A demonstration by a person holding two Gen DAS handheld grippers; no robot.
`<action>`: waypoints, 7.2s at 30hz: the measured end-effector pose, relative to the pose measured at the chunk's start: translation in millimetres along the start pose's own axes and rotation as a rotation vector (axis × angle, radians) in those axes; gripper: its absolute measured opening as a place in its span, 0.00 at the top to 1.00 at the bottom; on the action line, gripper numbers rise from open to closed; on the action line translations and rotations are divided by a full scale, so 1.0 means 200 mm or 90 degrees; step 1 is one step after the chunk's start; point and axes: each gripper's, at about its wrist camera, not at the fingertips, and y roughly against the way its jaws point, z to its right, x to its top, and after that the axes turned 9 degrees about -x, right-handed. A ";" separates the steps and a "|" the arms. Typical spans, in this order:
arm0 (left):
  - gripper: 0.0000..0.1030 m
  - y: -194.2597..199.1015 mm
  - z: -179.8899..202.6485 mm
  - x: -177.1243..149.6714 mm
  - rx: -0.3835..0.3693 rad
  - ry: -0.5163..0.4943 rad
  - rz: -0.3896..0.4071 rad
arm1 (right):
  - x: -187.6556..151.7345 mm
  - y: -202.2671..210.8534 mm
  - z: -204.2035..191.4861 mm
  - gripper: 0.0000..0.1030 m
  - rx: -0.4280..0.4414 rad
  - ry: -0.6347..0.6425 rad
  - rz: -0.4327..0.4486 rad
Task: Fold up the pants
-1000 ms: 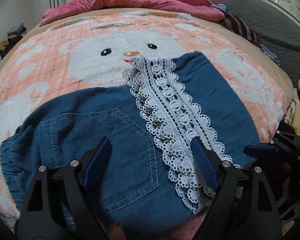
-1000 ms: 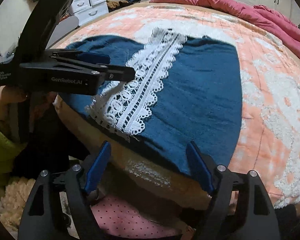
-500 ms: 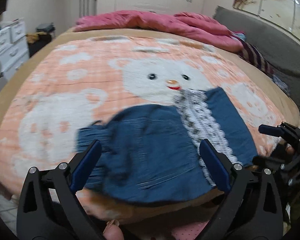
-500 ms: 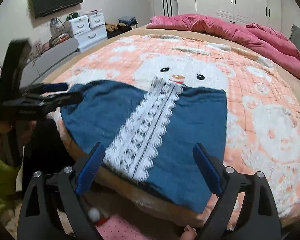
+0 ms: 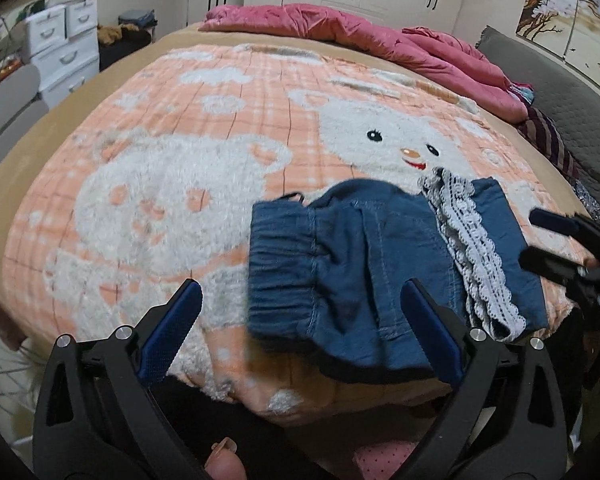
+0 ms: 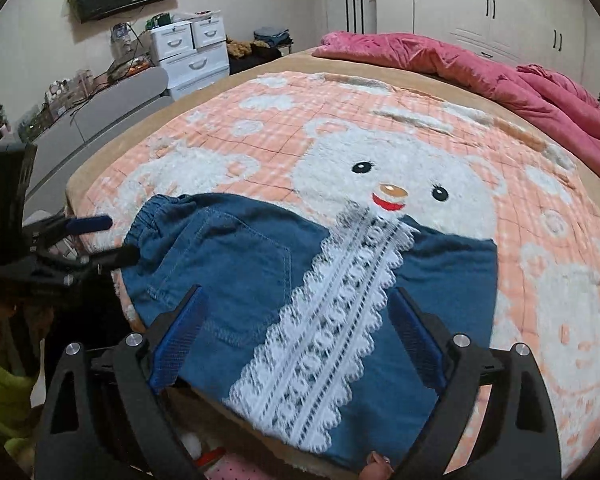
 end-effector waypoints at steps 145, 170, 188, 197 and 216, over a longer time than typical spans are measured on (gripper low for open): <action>0.77 -0.35 0.79 -0.19 -0.236 -0.114 -0.078 | 0.14 -0.48 0.38 0.82 0.061 0.043 -0.129; 0.71 -0.29 0.80 -0.21 -0.234 -0.113 -0.076 | -0.16 -0.12 0.47 0.56 0.007 -0.002 -0.088; 0.39 -0.09 0.75 -0.11 -0.186 -0.113 -0.020 | -0.21 0.28 0.60 0.28 0.025 -0.118 0.056; 0.22 -0.07 0.70 -0.05 -0.151 -0.099 0.000 | -0.30 0.31 0.62 0.16 -0.008 -0.143 0.061; 0.19 -0.49 0.57 -0.01 -0.109 -0.046 -0.069 | -0.47 -0.04 0.69 0.18 0.027 -0.220 -0.043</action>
